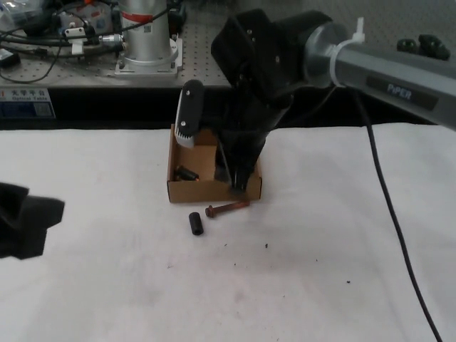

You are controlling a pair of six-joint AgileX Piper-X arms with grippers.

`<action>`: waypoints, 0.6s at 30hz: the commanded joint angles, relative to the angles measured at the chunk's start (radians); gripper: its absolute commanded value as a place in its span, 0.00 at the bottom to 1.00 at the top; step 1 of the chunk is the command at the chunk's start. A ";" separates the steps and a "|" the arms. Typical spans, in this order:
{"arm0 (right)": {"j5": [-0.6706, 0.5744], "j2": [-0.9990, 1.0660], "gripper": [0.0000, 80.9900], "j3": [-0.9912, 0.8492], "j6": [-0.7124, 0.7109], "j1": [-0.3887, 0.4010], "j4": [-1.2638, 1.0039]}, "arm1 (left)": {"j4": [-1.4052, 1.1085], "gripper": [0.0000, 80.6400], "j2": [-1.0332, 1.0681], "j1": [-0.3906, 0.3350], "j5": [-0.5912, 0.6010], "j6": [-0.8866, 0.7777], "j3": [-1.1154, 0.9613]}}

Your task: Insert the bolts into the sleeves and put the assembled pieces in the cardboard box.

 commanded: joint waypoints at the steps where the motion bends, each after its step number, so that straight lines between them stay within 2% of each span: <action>1: -0.005 0.006 0.44 -0.007 -0.029 0.003 0.008 | 0.059 0.44 -0.040 0.003 -0.097 0.058 -0.003; 18: -0.007 0.056 0.44 -0.007 -0.002 0.022 0.058 | 0.058 0.44 -0.088 0.003 -0.100 0.064 -0.003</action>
